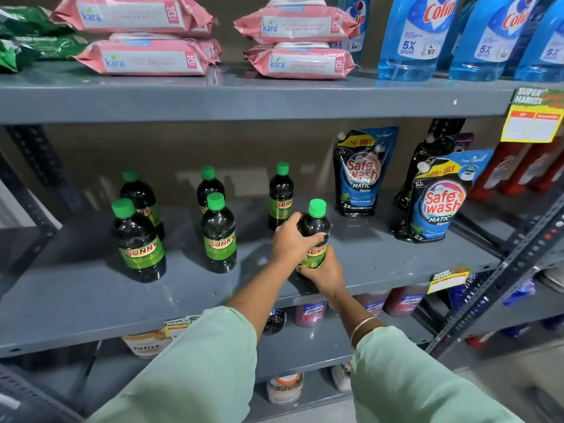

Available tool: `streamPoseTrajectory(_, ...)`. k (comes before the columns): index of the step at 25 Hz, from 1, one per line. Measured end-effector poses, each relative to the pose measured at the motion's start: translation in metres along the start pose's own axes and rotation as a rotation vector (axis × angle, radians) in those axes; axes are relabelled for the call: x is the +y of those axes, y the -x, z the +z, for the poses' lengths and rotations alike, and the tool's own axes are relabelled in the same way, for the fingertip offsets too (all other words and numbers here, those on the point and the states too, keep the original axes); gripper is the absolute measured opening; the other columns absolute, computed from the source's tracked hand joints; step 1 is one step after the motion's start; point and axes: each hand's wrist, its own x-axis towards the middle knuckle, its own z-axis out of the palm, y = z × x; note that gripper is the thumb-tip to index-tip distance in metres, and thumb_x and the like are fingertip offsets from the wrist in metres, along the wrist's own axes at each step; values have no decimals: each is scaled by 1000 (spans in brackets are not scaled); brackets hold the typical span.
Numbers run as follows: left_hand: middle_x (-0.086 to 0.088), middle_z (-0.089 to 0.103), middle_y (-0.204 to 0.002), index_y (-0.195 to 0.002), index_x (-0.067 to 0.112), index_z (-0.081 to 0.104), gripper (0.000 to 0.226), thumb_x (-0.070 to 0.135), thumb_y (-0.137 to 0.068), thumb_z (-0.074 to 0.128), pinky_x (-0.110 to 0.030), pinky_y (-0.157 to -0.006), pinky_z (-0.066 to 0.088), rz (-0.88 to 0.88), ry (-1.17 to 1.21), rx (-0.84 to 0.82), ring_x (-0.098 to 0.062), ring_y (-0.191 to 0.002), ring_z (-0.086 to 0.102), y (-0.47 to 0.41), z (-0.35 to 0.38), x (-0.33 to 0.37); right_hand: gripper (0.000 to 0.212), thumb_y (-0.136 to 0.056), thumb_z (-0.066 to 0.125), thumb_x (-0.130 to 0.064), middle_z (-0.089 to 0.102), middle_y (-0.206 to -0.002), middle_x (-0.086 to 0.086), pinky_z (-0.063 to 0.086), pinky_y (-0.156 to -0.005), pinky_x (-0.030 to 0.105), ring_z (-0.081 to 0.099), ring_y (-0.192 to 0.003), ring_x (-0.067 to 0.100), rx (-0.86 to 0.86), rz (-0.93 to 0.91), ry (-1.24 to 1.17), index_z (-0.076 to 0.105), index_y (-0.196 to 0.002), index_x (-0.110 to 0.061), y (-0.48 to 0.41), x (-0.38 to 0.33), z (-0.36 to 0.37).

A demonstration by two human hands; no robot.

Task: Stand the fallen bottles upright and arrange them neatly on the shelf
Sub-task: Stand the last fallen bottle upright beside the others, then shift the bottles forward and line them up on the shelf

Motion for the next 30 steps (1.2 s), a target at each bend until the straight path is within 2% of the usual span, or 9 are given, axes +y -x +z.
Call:
streamPoseTrajectory(5, -9, 69, -100, -101, 13, 60, 43, 25, -65, 79, -29, -76, 48, 17, 0, -2, -25, -92, 61, 13, 0, 0, 60, -62, 82, -11, 65, -101, 7, 52, -82, 36, 63, -98, 26, -1, 16, -22, 47, -111, -10, 14, 4, -4)
streamPoseTrajectory(7, -10, 69, -102, -103, 12, 59, 44, 25, -66, 79, -29, -77, 47, 14, 0, -22, -25, -94, 61, 13, -1, 2, 69, -60, 84, -11, 61, -109, 10, 50, -89, 37, 59, -107, 29, 6, 14, -49, 44, -117, -8, 15, 2, -1)
streamPoseTrajectory(10, -9, 65, -115, -115, 13, 56, 55, 29, -67, 78, -32, -88, 47, -7, 39, -85, -24, -105, 59, 13, -6, -2, 92, -57, 87, -23, 44, -128, 16, 37, -105, 40, 38, -125, 29, 221, -27, -2, 35, -130, 1, 30, -4, 7)
streamPoseTrajectory(12, -10, 58, -127, -125, 15, 51, 62, 32, -71, 75, -39, -97, 44, -51, 101, -28, -24, -115, 54, 16, -15, -10, 89, -59, 86, -30, 43, -124, 19, 37, -101, 41, 36, -121, 31, 391, -74, 41, 37, -126, 3, 47, -10, 16)
streamPoseTrajectory(15, -10, 62, -120, -118, 14, 57, 45, 28, -78, 70, -38, -93, 47, -40, 191, 182, -22, -111, 57, 23, -40, -29, 75, -62, 85, -29, 48, -110, 21, 34, -90, 33, 42, -107, 33, 477, -141, 61, 43, -113, 6, 70, -17, 38)
streamPoseTrajectory(20, -2, 58, -94, -92, 10, 62, 18, 16, -77, 71, -36, -73, 52, 60, 138, 489, -22, -85, 62, 29, -88, -48, 66, -68, 80, -28, 47, -113, 13, 39, -94, 34, 42, -110, 26, 240, -213, 67, 43, -115, -2, 82, -29, 85)
streamPoseTrajectory(23, -7, 52, -99, -93, 10, 56, 31, 15, -69, 75, -40, -80, 48, 43, 27, 600, -27, -91, 56, 19, -111, -51, 73, -69, 79, -28, 45, -124, 10, 40, -102, 37, 40, -120, 23, 65, -202, 29, 38, -126, -6, 64, -45, 107)
streamPoseTrajectory(26, -12, 54, -111, -108, 11, 54, 50, 19, -65, 78, -38, -88, 42, -92, -19, 483, -29, -106, 52, -3, -130, -58, 83, -68, 80, -27, 43, -136, 9, 35, -105, 32, 36, -130, 22, -69, -141, -24, 33, -134, -8, 43, -64, 125)
streamPoseTrajectory(30, -11, 69, -102, -104, 13, 61, 43, 20, -65, 78, -27, -76, 44, -96, -75, 193, -27, -97, 62, -22, -143, -66, 78, -64, 82, -18, 53, -127, 11, 44, -96, 36, 51, -121, 27, -168, -49, -55, 38, -127, -8, 20, -74, 152)
